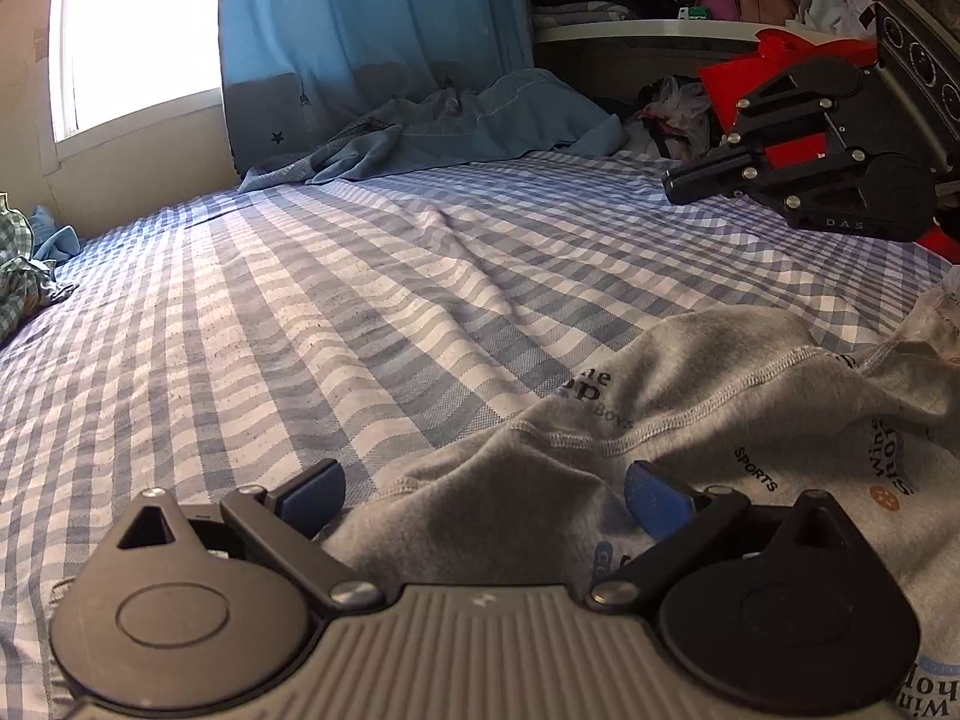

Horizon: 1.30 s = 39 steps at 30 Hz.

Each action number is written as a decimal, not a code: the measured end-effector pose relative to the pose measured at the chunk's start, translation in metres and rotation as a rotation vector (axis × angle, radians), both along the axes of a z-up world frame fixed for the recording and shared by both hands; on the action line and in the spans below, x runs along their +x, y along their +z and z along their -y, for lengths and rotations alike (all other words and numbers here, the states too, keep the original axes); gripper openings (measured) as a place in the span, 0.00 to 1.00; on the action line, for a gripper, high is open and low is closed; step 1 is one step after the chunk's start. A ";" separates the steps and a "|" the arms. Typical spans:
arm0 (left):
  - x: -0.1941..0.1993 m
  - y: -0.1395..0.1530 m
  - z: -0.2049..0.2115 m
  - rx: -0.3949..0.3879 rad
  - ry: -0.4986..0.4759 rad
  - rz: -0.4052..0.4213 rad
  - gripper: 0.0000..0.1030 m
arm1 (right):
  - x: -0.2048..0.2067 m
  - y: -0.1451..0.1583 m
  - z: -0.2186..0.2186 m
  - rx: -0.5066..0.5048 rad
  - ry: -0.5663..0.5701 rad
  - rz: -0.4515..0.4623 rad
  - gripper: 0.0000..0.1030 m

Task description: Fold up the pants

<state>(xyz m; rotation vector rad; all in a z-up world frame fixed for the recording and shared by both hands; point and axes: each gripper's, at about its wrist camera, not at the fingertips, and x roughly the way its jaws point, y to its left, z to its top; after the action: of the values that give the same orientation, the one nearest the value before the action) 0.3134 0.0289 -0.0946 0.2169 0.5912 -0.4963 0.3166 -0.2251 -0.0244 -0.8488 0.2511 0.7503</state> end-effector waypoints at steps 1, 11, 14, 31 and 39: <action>-0.001 0.000 0.000 0.000 0.001 0.002 0.99 | 0.004 0.000 0.002 -0.003 0.004 -0.042 0.00; 0.002 0.003 -0.007 -0.038 -0.022 -0.019 1.00 | -0.025 -0.033 -0.005 0.043 0.199 -0.220 0.44; 0.004 0.003 -0.010 -0.053 -0.018 -0.030 1.00 | -0.023 -0.027 -0.010 0.098 0.233 -0.209 0.42; 0.002 0.008 -0.014 -0.084 -0.010 -0.034 1.00 | -0.022 -0.016 0.012 0.062 0.204 -0.237 0.40; 0.008 0.031 -0.005 -0.029 -0.121 -0.050 1.00 | -0.029 -0.026 0.000 0.110 0.327 -0.195 0.39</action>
<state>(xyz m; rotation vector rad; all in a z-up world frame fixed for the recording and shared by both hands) 0.3212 0.0342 -0.0636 0.2143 0.6215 -0.6279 0.2875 -0.2249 -0.0503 -0.7200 0.2443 1.1458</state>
